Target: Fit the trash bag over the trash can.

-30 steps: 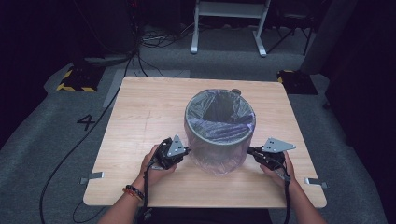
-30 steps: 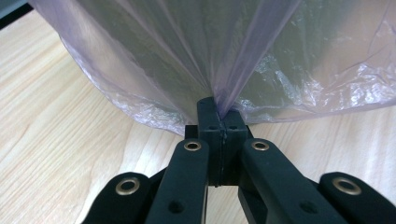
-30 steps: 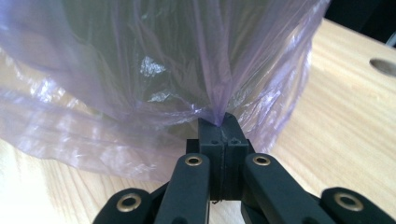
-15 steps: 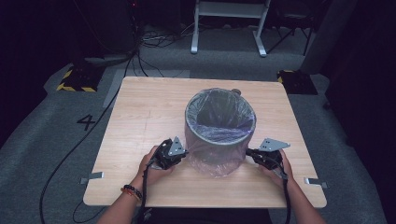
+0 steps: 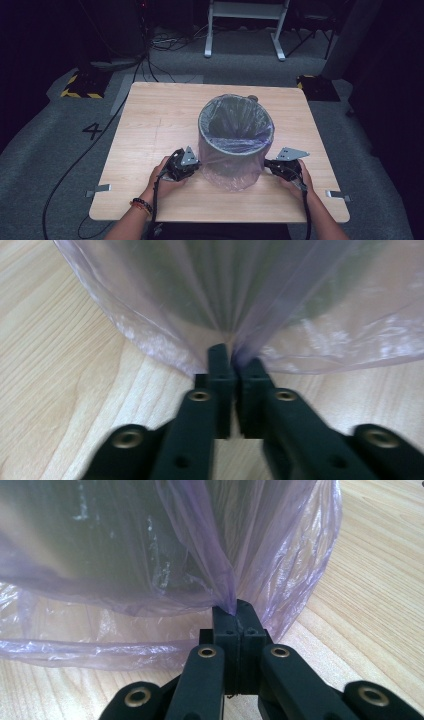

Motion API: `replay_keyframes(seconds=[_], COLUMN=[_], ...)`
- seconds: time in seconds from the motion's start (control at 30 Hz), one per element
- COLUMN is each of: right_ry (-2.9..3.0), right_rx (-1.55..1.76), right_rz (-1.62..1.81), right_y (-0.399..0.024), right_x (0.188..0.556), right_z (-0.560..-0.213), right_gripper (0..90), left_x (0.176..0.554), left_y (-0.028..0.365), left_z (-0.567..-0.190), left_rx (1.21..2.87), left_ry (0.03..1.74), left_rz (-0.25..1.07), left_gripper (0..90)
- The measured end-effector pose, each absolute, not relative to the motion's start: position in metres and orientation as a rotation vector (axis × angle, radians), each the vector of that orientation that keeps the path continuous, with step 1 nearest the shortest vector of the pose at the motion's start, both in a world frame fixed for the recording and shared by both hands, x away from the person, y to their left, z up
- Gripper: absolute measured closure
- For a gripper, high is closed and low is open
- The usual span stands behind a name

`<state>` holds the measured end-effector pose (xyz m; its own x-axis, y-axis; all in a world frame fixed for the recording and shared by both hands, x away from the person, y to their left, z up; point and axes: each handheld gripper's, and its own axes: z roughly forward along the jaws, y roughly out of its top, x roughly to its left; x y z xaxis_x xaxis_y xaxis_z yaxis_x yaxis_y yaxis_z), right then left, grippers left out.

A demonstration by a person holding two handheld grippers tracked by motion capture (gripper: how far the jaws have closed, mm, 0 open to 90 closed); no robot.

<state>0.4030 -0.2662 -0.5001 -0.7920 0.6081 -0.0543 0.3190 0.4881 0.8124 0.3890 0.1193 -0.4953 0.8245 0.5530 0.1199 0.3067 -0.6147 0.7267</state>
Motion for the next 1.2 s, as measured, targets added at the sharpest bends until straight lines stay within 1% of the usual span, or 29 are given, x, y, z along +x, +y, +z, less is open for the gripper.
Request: replay_keyframes(seconds=[0.07,0.13,0.17,0.23,0.27,0.3,0.37,0.43,0.53,0.63,0.73,0.8,0.93,1.07,1.2], right_ry=[2.399,2.391,2.388,2.378,2.378,2.384,2.404,2.406,2.375,2.347,2.315,2.305,2.302,2.308,2.300], right_rx=[0.784,0.788,0.795,0.801,0.807,0.809,0.819,0.818,0.838,0.845,0.843,0.833,0.812,0.796,0.784], right_rz=[1.211,1.210,1.212,1.217,1.225,1.244,1.253,1.266,1.307,1.347,1.384,1.403,1.344,1.333,1.323], right_y=[-0.267,-0.268,-0.269,-0.272,-0.273,-0.276,-0.281,-0.285,-0.294,-0.299,-0.300,-0.299,-0.294,-0.291,-0.291], right_x=[0.403,0.403,0.403,0.403,0.403,0.403,0.403,0.402,0.402,0.401,0.400,0.398,0.396,0.393,0.392], right_z=[-0.500,-0.500,-0.500,-0.499,-0.498,-0.497,-0.495,-0.494,-0.491,-0.485,-0.479,-0.475,-0.470,-0.467,-0.462], right_gripper=[90.0,88.1,85.8,79.7,76.2,70.4,55.8,47.1,34.4,29.5,27.2,27.3,27.4,27.4,27.4], left_x=[0.389,0.389,0.390,0.391,0.391,0.390,0.389,0.387,0.386,0.382,0.378,0.374,0.365,0.362,0.362], left_y=[0.122,0.126,0.128,0.132,0.134,0.136,0.141,0.147,0.154,0.159,0.159,0.157,0.151,0.145,0.142], left_z=[-0.496,-0.495,-0.494,-0.493,-0.493,-0.492,-0.492,-0.493,-0.491,-0.484,-0.473,-0.466,-0.455,-0.454,-0.454], left_rx=[2.254,2.234,2.220,2.212,2.213,2.210,2.221,2.203,2.172,2.107,2.035,2.020,2.043,2.090,2.124], left_ry=[0.642,0.653,0.662,0.684,0.688,0.697,0.703,0.731,0.778,0.775,0.748,0.725,0.666,0.630,0.637], left_rz=[0.442,0.437,0.424,0.384,0.362,0.360,0.332,0.350,0.333,0.328,0.339,0.361,0.411,0.423,0.460], left_gripper=[69.7,60.2,52.0,38.3,30.6,23.7,16.8,15.8,15.9,16.1,15.9,15.9,15.9,16.0,16.2])
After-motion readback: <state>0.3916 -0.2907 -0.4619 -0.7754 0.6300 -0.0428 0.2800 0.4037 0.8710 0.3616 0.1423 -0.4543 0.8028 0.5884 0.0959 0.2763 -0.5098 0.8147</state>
